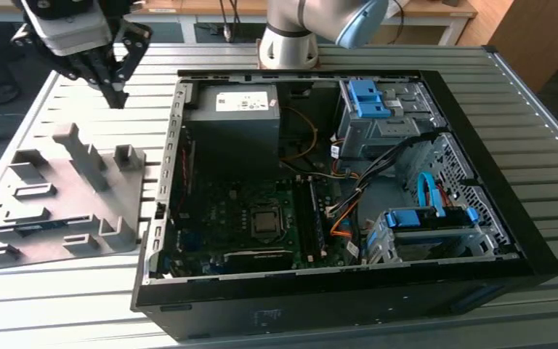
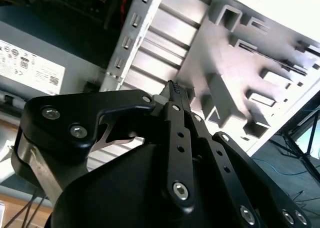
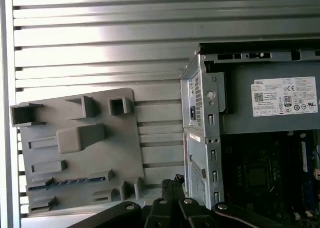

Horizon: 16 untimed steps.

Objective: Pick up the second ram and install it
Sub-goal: 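Reach for the second ram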

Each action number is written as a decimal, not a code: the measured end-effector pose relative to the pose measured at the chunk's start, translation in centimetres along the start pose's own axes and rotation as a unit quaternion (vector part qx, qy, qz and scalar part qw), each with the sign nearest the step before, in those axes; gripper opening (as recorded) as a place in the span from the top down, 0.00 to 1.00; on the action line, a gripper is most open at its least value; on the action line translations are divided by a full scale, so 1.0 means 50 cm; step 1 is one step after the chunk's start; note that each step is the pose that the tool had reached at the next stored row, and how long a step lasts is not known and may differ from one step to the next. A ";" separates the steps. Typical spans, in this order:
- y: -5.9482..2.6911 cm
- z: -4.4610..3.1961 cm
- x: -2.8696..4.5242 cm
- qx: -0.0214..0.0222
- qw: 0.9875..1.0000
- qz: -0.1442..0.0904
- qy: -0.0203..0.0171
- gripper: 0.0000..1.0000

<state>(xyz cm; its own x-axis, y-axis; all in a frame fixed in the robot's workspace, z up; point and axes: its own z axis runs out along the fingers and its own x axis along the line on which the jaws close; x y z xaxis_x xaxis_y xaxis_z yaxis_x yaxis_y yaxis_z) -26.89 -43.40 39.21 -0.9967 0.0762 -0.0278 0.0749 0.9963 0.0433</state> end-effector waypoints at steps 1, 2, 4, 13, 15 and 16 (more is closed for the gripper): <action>-0.001 0.000 0.008 0.000 1.000 0.000 0.000 0.90; -0.003 0.000 0.015 0.000 1.000 0.000 0.000 0.90; -0.005 0.000 0.028 0.000 1.000 0.000 0.000 0.90; -0.014 0.000 0.073 0.000 1.000 0.000 0.000 0.90; -0.016 0.001 0.081 0.000 1.000 0.000 0.000 0.90; -0.017 0.000 0.086 0.000 1.000 0.000 0.000 0.90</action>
<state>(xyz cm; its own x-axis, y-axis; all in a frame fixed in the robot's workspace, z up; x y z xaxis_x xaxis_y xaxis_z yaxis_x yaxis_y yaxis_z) -31.23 -43.91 39.03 -0.9968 0.0755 -0.0277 0.0743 0.9963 0.0431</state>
